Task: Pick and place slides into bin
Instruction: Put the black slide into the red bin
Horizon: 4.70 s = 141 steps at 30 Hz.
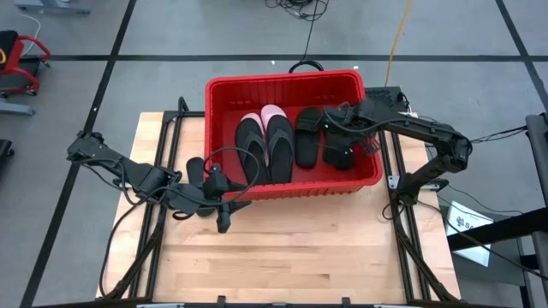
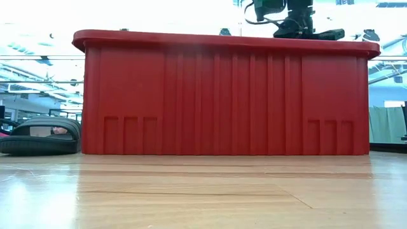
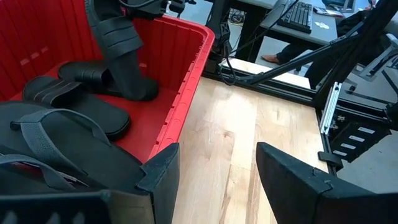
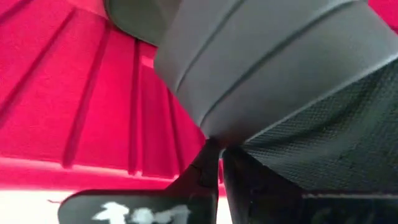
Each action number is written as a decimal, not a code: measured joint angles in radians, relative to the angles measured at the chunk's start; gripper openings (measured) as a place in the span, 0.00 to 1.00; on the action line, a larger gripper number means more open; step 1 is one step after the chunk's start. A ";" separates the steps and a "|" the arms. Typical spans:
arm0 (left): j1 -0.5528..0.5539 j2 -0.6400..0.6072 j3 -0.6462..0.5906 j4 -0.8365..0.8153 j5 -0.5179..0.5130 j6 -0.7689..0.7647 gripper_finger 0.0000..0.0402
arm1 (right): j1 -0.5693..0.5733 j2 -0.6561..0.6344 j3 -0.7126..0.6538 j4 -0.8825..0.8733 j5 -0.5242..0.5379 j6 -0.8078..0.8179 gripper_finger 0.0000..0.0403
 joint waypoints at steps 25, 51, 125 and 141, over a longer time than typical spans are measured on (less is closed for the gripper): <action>0.000 0.000 0.000 0.002 0.000 -0.028 0.51 | 0.052 -0.086 0.000 -0.043 -0.097 -0.099 0.00; -0.004 0.000 0.000 -0.001 0.063 0.009 0.51 | -0.089 0.039 -0.037 0.245 0.041 -0.372 0.00; 0.005 0.000 -0.001 0.004 0.053 0.002 0.51 | -0.278 0.120 -0.178 0.772 -0.187 0.386 0.31; 0.005 0.000 -0.001 0.008 0.052 -0.002 0.51 | -0.277 0.153 -0.177 0.864 -0.123 0.294 0.06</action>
